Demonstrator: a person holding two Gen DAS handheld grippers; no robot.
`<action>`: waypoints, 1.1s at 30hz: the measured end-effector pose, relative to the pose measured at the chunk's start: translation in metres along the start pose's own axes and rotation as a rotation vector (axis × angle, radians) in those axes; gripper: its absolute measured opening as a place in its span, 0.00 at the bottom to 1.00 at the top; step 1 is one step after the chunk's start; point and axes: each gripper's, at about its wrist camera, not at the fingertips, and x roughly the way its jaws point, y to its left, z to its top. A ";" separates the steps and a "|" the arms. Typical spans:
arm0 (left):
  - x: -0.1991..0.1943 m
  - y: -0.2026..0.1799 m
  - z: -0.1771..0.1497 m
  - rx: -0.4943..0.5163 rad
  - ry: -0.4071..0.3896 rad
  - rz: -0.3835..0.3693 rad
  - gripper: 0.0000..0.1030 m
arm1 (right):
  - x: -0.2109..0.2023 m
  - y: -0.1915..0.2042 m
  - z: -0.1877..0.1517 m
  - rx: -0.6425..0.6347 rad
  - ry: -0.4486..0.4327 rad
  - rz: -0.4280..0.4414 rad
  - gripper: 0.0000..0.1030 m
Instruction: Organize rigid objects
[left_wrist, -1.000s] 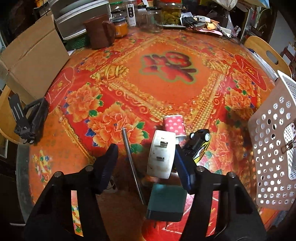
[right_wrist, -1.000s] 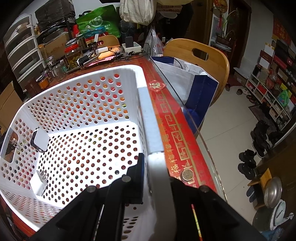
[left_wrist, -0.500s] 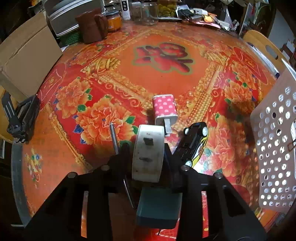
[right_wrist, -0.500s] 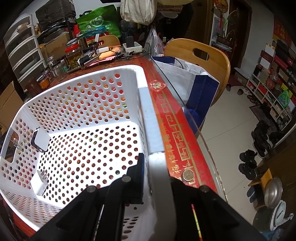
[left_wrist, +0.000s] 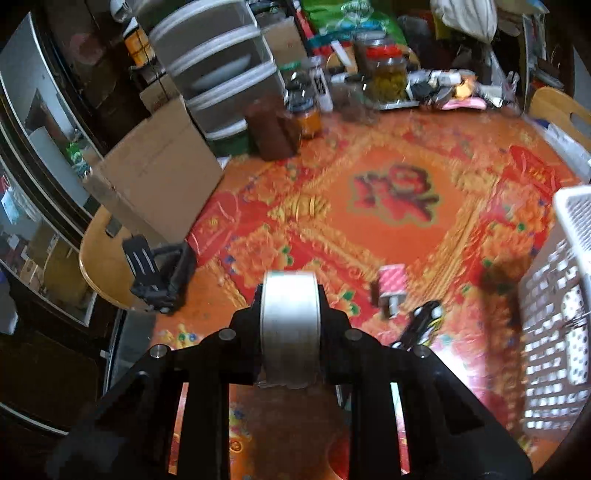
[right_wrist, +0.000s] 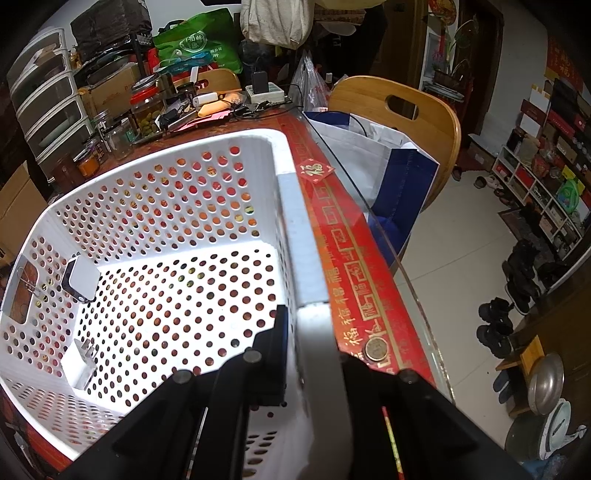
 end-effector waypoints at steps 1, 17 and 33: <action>-0.008 -0.004 0.004 0.012 -0.010 0.006 0.20 | 0.000 0.000 0.000 0.000 0.000 0.001 0.05; -0.144 -0.091 0.036 0.190 -0.128 -0.217 0.17 | 0.001 -0.001 0.000 0.006 0.006 0.010 0.05; 0.136 -0.025 0.059 -0.028 0.304 -0.247 0.65 | 0.001 0.001 -0.001 0.000 0.011 0.002 0.05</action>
